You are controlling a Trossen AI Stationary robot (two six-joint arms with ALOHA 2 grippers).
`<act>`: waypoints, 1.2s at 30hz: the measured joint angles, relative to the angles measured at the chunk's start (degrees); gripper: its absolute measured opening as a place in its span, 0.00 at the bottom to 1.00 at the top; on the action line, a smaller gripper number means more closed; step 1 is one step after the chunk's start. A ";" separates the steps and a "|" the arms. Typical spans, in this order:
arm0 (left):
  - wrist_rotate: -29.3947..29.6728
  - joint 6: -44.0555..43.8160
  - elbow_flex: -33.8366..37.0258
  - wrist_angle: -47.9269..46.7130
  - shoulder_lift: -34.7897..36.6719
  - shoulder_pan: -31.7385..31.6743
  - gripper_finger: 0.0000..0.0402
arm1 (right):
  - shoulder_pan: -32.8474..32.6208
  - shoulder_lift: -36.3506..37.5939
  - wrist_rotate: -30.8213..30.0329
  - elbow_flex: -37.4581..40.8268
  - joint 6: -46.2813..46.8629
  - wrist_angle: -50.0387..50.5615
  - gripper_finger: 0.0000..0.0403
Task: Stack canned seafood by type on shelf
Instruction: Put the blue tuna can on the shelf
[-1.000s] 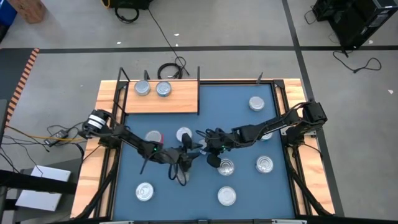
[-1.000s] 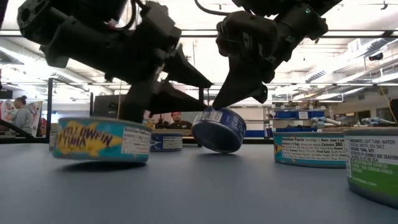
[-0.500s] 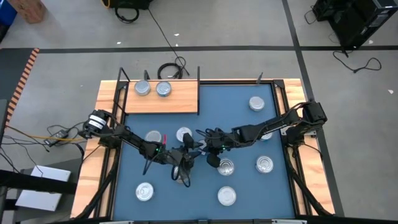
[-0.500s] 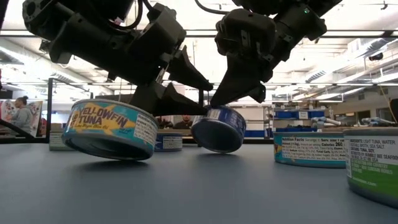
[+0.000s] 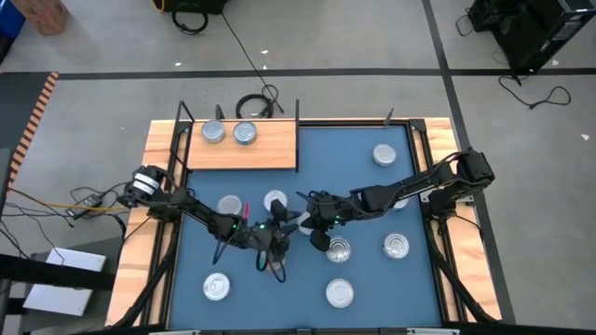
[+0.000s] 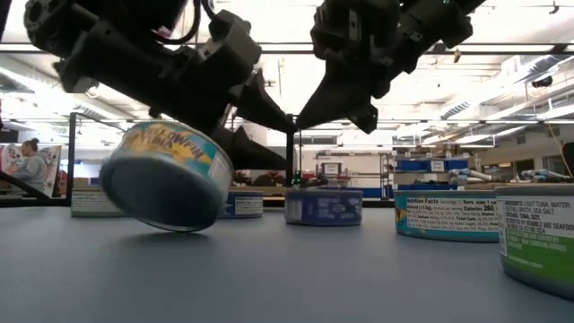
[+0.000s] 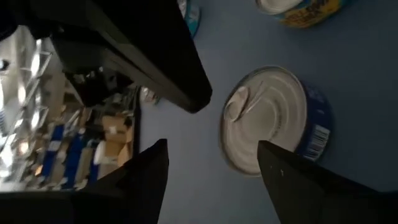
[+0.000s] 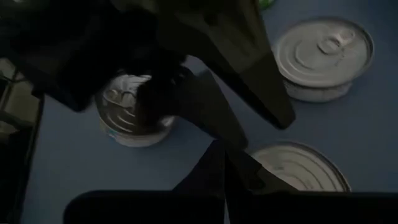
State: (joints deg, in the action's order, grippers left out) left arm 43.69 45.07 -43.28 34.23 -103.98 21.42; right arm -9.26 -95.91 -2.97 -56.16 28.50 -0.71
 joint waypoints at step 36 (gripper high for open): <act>-0.54 -18.94 10.59 -0.39 16.96 6.68 0.00 | -3.39 1.12 -10.85 0.07 -8.14 2.76 0.04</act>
State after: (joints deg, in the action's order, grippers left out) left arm 43.14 26.13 -32.69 33.84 -87.03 28.11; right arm -12.64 -94.78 -13.82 -56.10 20.36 2.05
